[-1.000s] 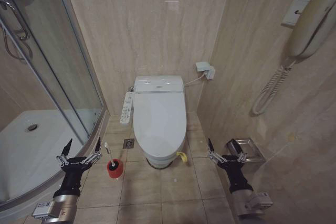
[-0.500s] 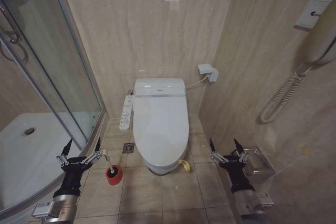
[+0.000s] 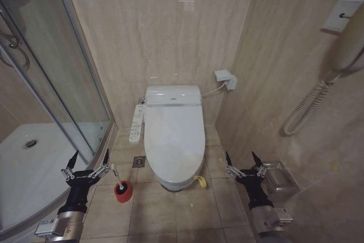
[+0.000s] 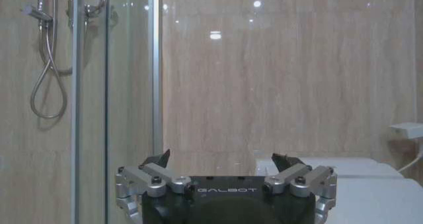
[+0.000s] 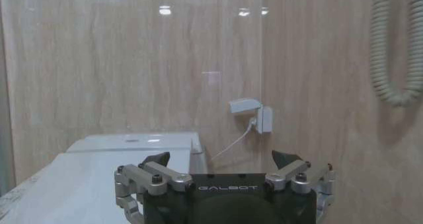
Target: Open the toilet lid, clean the toilet bowl with a toilet brush, close the toilet lid, and flush.
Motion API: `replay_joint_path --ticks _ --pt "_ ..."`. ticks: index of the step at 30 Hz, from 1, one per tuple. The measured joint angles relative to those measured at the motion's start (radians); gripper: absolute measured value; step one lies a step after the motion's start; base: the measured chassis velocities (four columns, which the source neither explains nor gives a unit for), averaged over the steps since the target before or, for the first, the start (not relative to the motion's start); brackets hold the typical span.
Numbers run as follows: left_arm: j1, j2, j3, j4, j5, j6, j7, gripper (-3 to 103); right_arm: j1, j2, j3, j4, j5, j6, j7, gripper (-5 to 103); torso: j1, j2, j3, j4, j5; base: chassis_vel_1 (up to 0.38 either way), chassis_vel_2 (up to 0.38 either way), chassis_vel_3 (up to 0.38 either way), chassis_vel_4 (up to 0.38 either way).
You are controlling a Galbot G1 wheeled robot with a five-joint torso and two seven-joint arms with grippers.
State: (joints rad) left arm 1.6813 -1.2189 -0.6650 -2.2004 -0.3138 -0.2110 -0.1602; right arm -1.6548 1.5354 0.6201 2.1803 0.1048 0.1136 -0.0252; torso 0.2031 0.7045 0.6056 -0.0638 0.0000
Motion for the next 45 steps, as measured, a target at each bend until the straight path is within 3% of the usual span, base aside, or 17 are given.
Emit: replay_joint_path --ticks 7,16,25,45 --pt "0.0 0.0 0.0 0.0 0.0 0.0 0.0 100 0.011 -0.003 -0.004 -0.035 -0.033 0.034 -0.034 100 0.0 0.0 0.0 -0.0004 0.0 -0.027 0.029 0.037 -0.03" --pt "0.0 0.0 0.0 0.0 0.0 0.0 0.0 100 0.039 -0.071 -0.047 -0.186 -0.067 0.001 -0.031 100 0.0 0.0 0.0 -0.0002 0.0001 0.0 0.0 0.0 0.0" --pt "0.0 0.0 0.0 0.0 0.0 0.0 0.0 100 0.055 -0.09 -0.101 -0.298 -0.102 -0.009 -0.025 100 0.0 0.0 0.0 -0.0002 0.0001 0.0 0.0 0.0 0.0" --pt "0.0 0.0 0.0 0.0 0.0 0.0 0.0 100 0.152 -0.088 -0.193 -0.496 -0.168 0.009 0.0 100 0.0 0.0 0.0 -0.0001 -0.0001 0.0 0.0 0.0 0.0"
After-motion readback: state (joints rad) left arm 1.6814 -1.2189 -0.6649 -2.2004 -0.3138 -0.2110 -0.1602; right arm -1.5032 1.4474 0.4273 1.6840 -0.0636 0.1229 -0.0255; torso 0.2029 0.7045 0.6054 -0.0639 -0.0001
